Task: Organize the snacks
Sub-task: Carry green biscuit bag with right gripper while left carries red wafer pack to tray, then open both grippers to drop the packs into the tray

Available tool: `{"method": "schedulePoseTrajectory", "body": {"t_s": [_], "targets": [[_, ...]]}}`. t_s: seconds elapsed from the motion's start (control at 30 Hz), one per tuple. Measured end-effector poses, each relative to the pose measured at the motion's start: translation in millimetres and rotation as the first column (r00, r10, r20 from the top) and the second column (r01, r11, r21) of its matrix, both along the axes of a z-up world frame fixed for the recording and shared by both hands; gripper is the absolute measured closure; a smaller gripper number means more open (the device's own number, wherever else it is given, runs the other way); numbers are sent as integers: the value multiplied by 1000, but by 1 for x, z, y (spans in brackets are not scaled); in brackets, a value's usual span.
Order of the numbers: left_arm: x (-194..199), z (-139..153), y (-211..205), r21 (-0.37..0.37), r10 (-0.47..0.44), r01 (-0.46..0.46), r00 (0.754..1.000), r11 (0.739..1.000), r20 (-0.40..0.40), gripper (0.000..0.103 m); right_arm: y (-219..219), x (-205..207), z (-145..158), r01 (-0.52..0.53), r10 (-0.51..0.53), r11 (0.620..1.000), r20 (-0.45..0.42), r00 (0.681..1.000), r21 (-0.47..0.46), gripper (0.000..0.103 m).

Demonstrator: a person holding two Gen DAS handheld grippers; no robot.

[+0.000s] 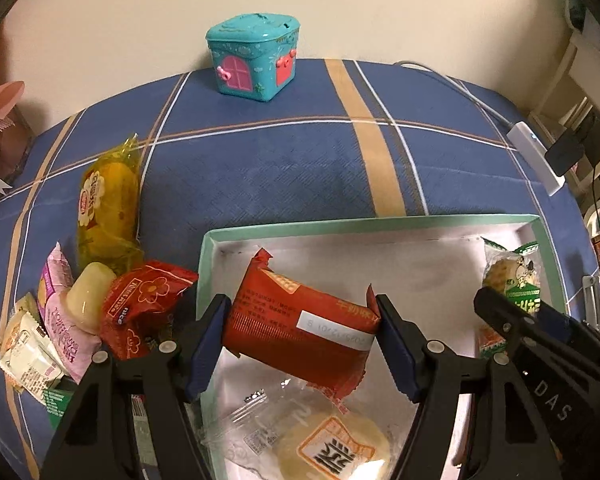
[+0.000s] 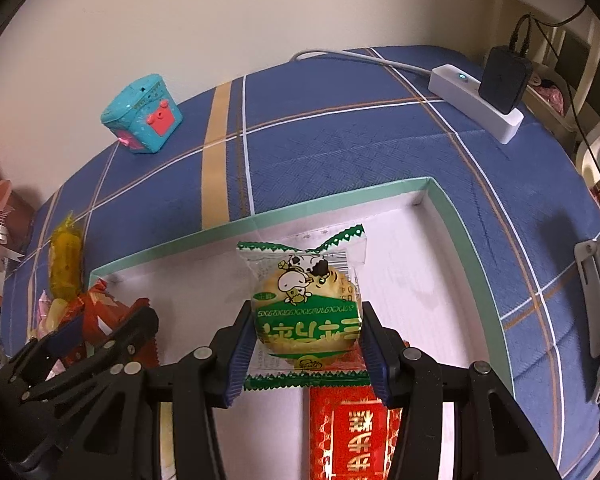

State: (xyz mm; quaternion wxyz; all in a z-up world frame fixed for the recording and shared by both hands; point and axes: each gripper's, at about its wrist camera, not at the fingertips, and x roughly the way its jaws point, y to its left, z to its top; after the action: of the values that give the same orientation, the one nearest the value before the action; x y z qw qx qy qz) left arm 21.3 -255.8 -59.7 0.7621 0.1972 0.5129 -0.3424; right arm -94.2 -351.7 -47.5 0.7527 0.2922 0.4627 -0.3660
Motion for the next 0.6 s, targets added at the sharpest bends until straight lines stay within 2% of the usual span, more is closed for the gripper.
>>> {"method": "schedulePoseTrajectory", "body": {"t_s": [0.33,0.6], "targets": [[3,-11,-5,15,-7,7,1000,1000,1,30,-7,4,-9,1,-1,1000,-17,1000,3,50],[2,-5,-2,15,-4,4,1000,1000,6,29,-7,2,-2,12,-13,1000,-24,1000,-13,39]]}}
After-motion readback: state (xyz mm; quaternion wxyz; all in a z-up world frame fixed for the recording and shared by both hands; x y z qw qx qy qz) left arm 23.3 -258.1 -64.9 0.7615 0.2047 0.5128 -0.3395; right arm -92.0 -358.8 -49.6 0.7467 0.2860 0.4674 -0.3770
